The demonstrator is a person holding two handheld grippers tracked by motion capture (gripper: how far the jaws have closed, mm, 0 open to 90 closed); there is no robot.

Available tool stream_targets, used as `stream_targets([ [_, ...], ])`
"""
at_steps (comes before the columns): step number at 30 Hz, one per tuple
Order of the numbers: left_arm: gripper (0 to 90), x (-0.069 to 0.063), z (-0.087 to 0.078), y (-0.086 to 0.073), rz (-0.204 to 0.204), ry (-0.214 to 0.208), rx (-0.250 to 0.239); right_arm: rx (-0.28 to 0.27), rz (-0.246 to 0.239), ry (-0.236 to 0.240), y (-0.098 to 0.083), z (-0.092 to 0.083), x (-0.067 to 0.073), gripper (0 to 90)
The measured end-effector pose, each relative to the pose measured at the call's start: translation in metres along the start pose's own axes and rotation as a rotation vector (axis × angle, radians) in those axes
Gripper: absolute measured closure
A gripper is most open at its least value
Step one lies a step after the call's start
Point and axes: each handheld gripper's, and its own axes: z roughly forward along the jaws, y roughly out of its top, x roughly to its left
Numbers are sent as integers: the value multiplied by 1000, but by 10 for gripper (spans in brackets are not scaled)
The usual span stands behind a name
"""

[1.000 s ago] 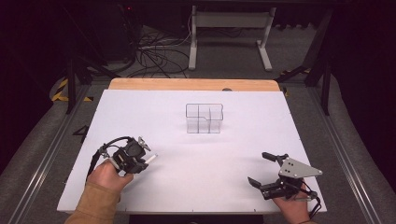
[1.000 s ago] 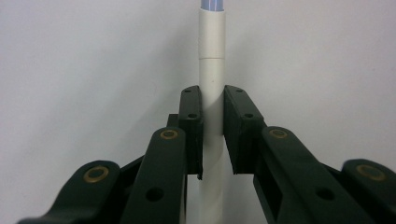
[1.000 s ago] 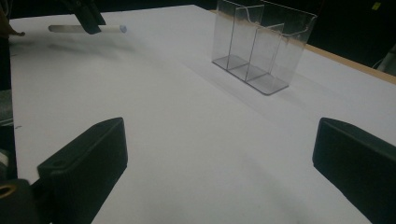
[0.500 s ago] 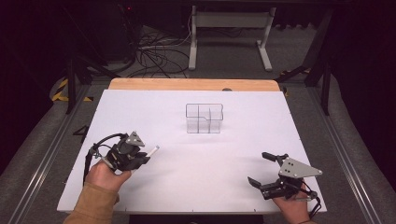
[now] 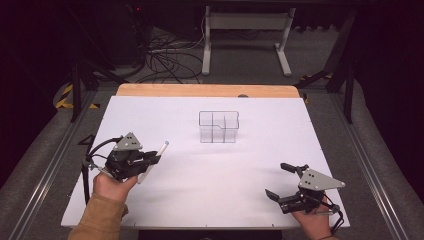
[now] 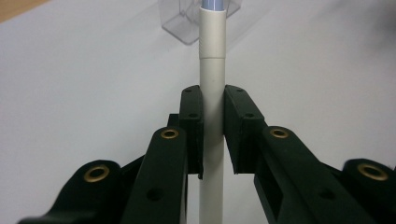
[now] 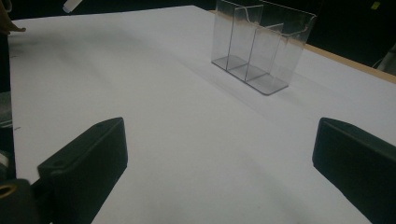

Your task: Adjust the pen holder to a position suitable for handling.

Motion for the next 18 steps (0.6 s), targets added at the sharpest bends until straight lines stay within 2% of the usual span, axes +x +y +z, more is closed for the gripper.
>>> stream_targets([
  [2, 785, 1, -2, 1, 3, -2, -17, 0, 0, 0, 0, 1, 0, 35],
  [4, 785, 3, -4, 1, -12, -32, -72, 1, 2, 2, 0, 1, 0, 35],
  [5, 785, 5, -7, 1, -28, -71, -135, 2, 3, 2, -1, 1, 0, 35],
  [6, 785, 5, -8, 2, -38, -78, -156, 2, 3, 2, -1, 1, 0, 35],
  [7, 784, 5, -8, 2, -38, -78, -156, 1, 3, 3, -1, 1, 0, 35],
  [8, 784, 6, -10, 2, -45, -92, -205, 0, 4, 3, -1, 1, 0, 34],
  [9, 784, 7, -10, 3, -40, -90, -224, 1, 4, 4, -1, 1, 0, 35],
  [13, 784, 4, -11, 5, -64, -94, -288, 1, 4, 4, -1, 1, 0, 35],
  [14, 785, 4, -11, 5, -64, -94, -288, 1, 4, 3, -1, 1, 0, 34],
  [15, 784, 4, -10, 5, -53, -86, -309, 0, 4, 3, -1, 1, 0, 35],
  [18, 783, 3, -8, 5, -44, -103, -367, 1, 3, 4, -1, 1, 0, 35],
])
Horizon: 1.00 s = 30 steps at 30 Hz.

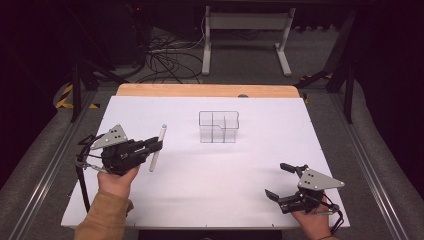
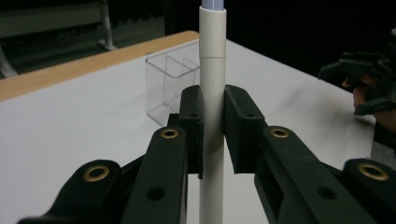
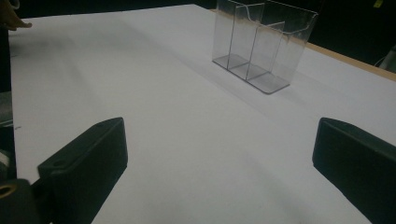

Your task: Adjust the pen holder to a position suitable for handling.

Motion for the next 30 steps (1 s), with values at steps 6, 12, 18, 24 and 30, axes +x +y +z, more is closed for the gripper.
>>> stream_targets([
  [6, 783, -4, 4, 1, 36, 0, -77, 1, 6, 2, 0, 0, 0, 35],
  [12, 783, -3, 9, 2, -1, 13, -98, 2, 3, 3, 0, 0, 0, 35],
  [18, 783, -4, 11, 3, -2, 13, -113, 2, -3, 3, 0, 0, 0, 35],
  [24, 783, -3, 17, 9, -6, 3, -116, 1, -1, 4, 0, 0, 0, 34],
  [30, 783, -6, 34, 25, 37, 12, -95, -1, -1, 7, 0, 0, 0, 35],
])
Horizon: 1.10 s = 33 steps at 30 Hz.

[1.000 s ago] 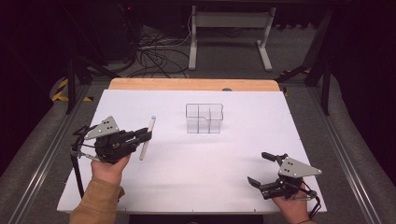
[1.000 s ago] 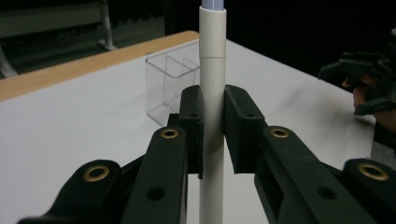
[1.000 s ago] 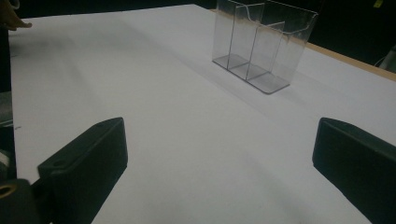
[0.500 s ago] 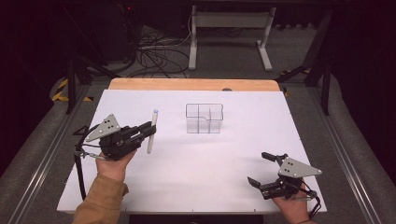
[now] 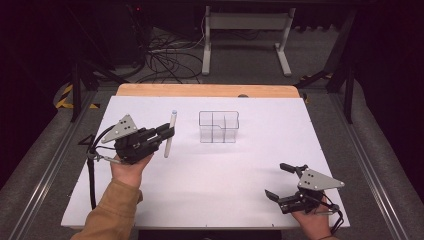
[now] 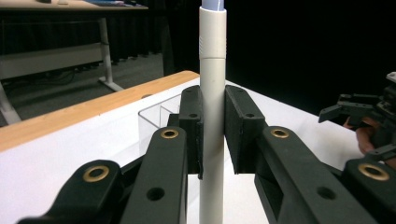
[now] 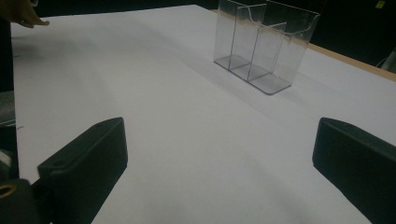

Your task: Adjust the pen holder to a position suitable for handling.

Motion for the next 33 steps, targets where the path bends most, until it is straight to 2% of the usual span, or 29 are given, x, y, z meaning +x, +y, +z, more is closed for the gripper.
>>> stream_targets([
  [7, 783, 1, 21, 14, 11, -10, 10, -1, 2, 3, 0, 0, 0, 35],
  [9, 783, 2, 24, 15, 3, -15, 9, -2, 2, 6, 0, 0, 0, 35],
  [10, 783, 5, 31, 17, -19, -25, 13, -2, 2, 6, 0, 0, 0, 35],
  [12, 783, 7, 37, 19, -39, -28, 16, -2, 1, 7, 0, 0, 0, 35],
  [15, 783, 9, 44, 23, -40, -28, 10, 0, 3, 11, -1, 0, 0, 35],
  [23, 783, 9, 62, 32, -3, -7, 16, -1, 9, 19, -1, 1, 0, 34],
  [26, 782, 9, 74, 34, 18, 8, 2, -2, 6, 21, -1, 1, 0, 35],
  [33, 782, 14, 93, 35, 11, -4, -18, -9, 12, 28, -1, 1, 0, 35],
])
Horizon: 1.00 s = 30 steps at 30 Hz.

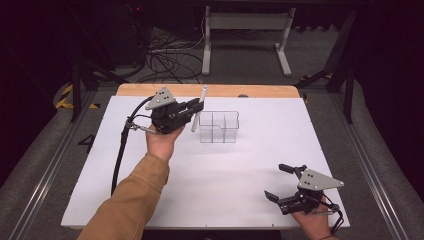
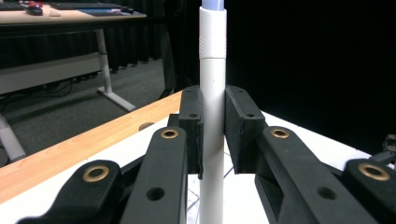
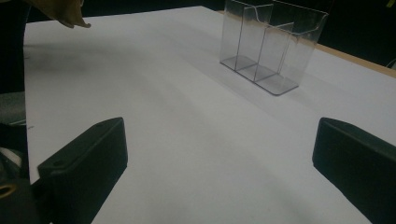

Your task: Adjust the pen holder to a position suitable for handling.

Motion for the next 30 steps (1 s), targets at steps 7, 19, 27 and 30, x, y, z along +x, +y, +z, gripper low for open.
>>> stream_targets([
  [7, 781, 3, 16, 1, 26, -17, -33, 0, 2, 8, 0, 0, 0, 35],
  [19, 781, 6, 39, -6, 22, -35, -58, -15, 13, 17, 0, -1, 0, 35],
  [27, 781, 8, 57, -8, 14, -38, -60, -19, 19, 24, -2, -3, 0, 34],
  [30, 781, 9, 66, -11, 9, -35, -61, -27, 35, 24, -3, -6, 0, 34],
])
